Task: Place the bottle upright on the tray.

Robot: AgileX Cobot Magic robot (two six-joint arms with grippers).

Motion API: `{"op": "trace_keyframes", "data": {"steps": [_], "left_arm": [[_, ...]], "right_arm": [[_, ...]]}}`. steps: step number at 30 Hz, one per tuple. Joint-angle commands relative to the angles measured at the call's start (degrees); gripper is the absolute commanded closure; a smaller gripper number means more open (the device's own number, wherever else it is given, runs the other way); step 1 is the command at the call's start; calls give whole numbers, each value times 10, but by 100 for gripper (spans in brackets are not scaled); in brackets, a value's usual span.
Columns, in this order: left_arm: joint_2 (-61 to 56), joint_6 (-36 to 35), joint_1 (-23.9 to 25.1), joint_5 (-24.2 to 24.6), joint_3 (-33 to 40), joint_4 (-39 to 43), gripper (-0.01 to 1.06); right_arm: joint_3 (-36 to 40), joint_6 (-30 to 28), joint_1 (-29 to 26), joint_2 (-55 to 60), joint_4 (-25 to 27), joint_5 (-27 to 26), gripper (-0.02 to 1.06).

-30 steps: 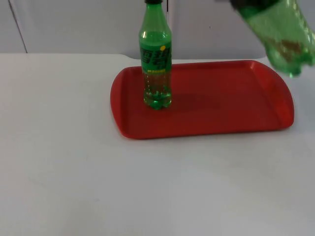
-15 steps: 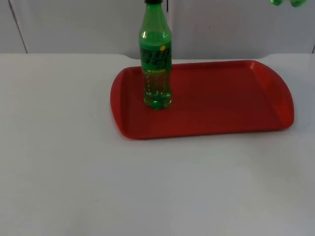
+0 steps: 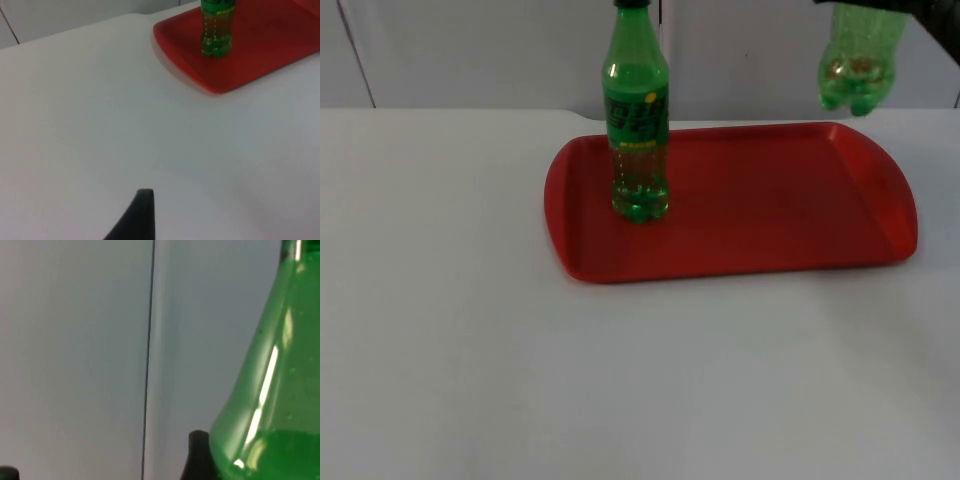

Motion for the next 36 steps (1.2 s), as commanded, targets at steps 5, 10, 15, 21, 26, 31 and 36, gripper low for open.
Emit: {"op": "trace_keyframes", "data": {"steps": [5, 10, 15, 21, 26, 31, 36], "left_arm": [[-2, -3, 2, -5, 3, 6, 0], [-2, -3, 2, -5, 3, 6, 0], [-2, -3, 2, -5, 3, 6, 0], [-2, -3, 2, -5, 3, 6, 0], [-2, -3, 2, -5, 3, 7, 0], [-2, -3, 2, -5, 3, 7, 0], [-2, -3, 2, -5, 3, 7, 0]], "right_arm": [[-31, 46, -3, 57, 2, -48, 105], [-61, 46, -3, 95, 3, -48, 105], [-106, 43, -7, 138, 3, -48, 105], [-152, 42, -23, 183, -4, -48, 105], [-180, 59, -44, 225, -46, -48, 105], [-201, 59, -49, 260, -66, -48, 105], [-216, 59, -49, 284, -67, -48, 105]]}}
